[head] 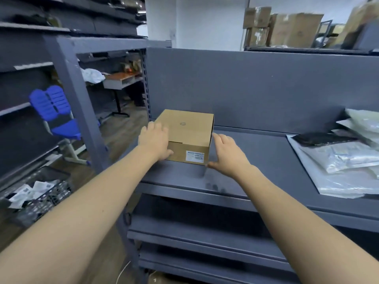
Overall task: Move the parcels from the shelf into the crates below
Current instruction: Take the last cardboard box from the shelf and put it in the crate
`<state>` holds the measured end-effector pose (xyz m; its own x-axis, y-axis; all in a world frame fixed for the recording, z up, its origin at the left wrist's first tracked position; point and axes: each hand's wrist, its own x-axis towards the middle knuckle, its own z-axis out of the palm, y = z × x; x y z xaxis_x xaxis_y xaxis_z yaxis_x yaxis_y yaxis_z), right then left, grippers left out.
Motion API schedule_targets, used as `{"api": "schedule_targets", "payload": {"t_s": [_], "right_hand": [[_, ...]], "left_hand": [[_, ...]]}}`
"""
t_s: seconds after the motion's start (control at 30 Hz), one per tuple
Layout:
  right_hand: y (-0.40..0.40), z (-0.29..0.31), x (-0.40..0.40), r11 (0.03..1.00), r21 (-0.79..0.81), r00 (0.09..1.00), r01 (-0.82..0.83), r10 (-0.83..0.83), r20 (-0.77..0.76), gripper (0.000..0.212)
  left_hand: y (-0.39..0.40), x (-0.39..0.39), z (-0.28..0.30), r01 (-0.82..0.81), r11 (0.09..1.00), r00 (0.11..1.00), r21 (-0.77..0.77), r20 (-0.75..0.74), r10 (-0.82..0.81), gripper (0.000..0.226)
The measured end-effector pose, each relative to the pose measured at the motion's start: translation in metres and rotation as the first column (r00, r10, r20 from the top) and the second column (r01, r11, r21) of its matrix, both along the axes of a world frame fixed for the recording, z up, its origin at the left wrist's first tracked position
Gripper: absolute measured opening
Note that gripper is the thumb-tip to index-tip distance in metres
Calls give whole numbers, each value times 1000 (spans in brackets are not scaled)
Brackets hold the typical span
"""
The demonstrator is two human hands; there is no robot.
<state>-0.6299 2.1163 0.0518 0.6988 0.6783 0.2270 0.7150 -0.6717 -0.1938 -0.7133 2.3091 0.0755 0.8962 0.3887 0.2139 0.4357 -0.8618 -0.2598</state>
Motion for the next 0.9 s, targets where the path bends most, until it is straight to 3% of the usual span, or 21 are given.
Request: {"api": "schedule_targets", "payload": {"t_s": [0.17, 0.33, 0.47, 0.67, 0.8, 0.9], "right_hand": [[36, 2, 23, 986, -115, 973, 118, -138, -184, 88], [56, -7, 31, 959, -188, 900, 212, -267, -345, 96], [62, -11, 28, 957, -142, 878, 252, -288, -382, 103], [45, -16, 18, 956, -20, 869, 293, -274, -411, 91], [14, -18, 6, 939, 93, 866, 331, -262, -426, 64], [-19, -20, -10, 934, 187, 905, 304, -223, -362, 67]], "left_hand": [[44, 22, 3, -160, 978, 974, -132, -184, 135, 120], [72, 32, -9, -240, 883, 958, -403, -243, 150, 130], [72, 35, -23, -207, 850, 975, -485, -178, 136, 115], [45, 20, -23, -177, 846, 984, -502, -96, 149, 83], [12, 5, -21, -173, 797, 980, -578, -22, 197, 107], [-15, -13, -20, -158, 731, 964, -664, 57, 260, 116]]}}
